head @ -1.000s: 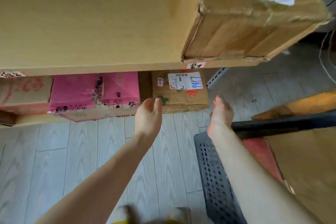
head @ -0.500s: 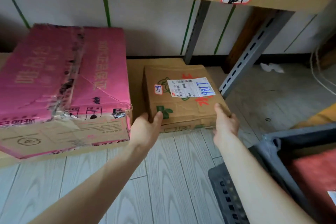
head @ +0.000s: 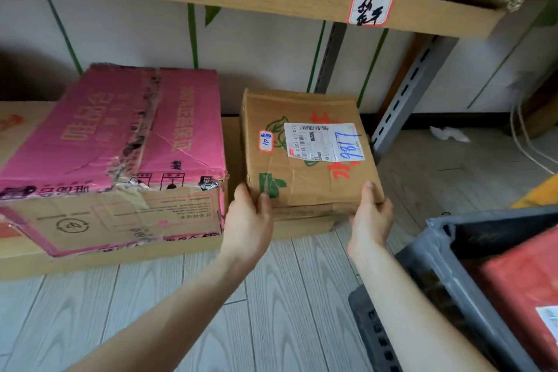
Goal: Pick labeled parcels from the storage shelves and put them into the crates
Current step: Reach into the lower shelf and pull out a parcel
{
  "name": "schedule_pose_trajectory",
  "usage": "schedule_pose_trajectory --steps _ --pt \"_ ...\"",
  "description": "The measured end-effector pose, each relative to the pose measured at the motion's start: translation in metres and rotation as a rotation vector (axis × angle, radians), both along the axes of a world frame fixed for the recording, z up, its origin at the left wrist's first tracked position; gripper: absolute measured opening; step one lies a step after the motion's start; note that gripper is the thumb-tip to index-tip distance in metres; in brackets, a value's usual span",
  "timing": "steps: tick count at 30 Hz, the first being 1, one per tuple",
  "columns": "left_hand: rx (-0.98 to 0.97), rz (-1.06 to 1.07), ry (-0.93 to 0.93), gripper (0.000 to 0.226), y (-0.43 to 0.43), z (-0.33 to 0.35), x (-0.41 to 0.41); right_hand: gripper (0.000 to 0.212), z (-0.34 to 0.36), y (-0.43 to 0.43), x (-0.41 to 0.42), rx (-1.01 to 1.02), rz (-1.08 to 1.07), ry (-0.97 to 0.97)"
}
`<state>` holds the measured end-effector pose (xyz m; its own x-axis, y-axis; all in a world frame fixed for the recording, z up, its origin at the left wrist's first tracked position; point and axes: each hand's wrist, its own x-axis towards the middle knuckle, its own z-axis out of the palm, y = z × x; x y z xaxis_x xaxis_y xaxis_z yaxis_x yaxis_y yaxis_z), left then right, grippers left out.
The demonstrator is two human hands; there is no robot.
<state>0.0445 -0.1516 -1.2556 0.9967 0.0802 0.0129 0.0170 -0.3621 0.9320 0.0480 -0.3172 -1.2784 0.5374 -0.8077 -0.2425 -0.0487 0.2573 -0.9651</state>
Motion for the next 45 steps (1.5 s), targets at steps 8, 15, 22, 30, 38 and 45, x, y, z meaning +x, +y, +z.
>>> schedule_pose_trajectory --steps 8,15,22,30,38,45 --pt "0.124 -0.129 0.222 0.037 -0.006 0.013 0.025 0.036 0.007 -0.013 0.024 -0.203 0.048 0.268" --pt "0.242 -0.075 -0.282 0.025 0.055 0.068 -0.012 0.035 0.037 0.056 0.023 -0.478 0.169 -0.132" --pt "0.536 0.372 -0.184 0.038 0.190 0.070 -0.003 0.060 0.049 0.150 0.037 -0.381 0.735 0.124" --pt "0.394 0.284 0.017 0.037 0.260 0.061 0.028 0.040 0.047 0.168 0.035 -0.241 0.807 0.252" --pt "-0.137 0.003 0.073 0.032 0.280 0.059 0.011 0.037 0.059 0.190 0.001 -0.085 0.538 0.262" --pt "0.219 -0.101 -0.510 0.063 0.280 0.077 -0.009 0.029 0.052 0.195 -0.019 0.227 0.493 0.101"
